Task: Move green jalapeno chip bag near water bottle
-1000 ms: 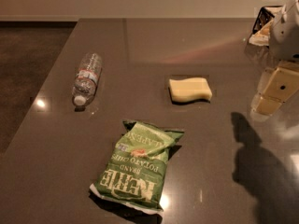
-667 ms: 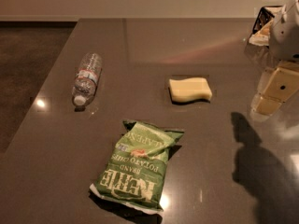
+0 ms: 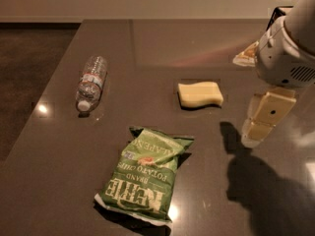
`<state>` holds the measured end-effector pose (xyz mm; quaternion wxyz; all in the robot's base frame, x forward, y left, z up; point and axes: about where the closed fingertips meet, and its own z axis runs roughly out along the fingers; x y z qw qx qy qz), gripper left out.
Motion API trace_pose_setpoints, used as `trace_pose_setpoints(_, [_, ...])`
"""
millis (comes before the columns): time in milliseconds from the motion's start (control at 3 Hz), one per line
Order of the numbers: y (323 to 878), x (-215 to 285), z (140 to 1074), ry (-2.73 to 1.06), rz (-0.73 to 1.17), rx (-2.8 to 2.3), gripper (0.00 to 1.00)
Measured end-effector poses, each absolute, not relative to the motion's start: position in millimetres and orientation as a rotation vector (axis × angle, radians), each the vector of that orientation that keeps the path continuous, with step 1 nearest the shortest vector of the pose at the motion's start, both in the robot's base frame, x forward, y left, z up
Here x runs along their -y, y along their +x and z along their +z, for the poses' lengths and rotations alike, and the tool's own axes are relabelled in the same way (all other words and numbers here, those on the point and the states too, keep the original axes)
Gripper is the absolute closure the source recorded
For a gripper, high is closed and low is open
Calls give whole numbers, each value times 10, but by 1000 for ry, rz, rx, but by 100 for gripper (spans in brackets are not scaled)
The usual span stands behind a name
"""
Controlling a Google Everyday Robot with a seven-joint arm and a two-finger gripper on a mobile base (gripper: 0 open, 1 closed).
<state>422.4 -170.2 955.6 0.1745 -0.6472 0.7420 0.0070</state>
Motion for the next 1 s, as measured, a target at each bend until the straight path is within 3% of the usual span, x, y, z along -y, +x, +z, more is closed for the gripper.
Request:
trace_pose_setpoints(333, [4076, 1430, 9340, -1927, 119, -2039, 0])
trace_pose_setpoints(1000, [3948, 1111, 9011, -2061, 109, -1924, 0])
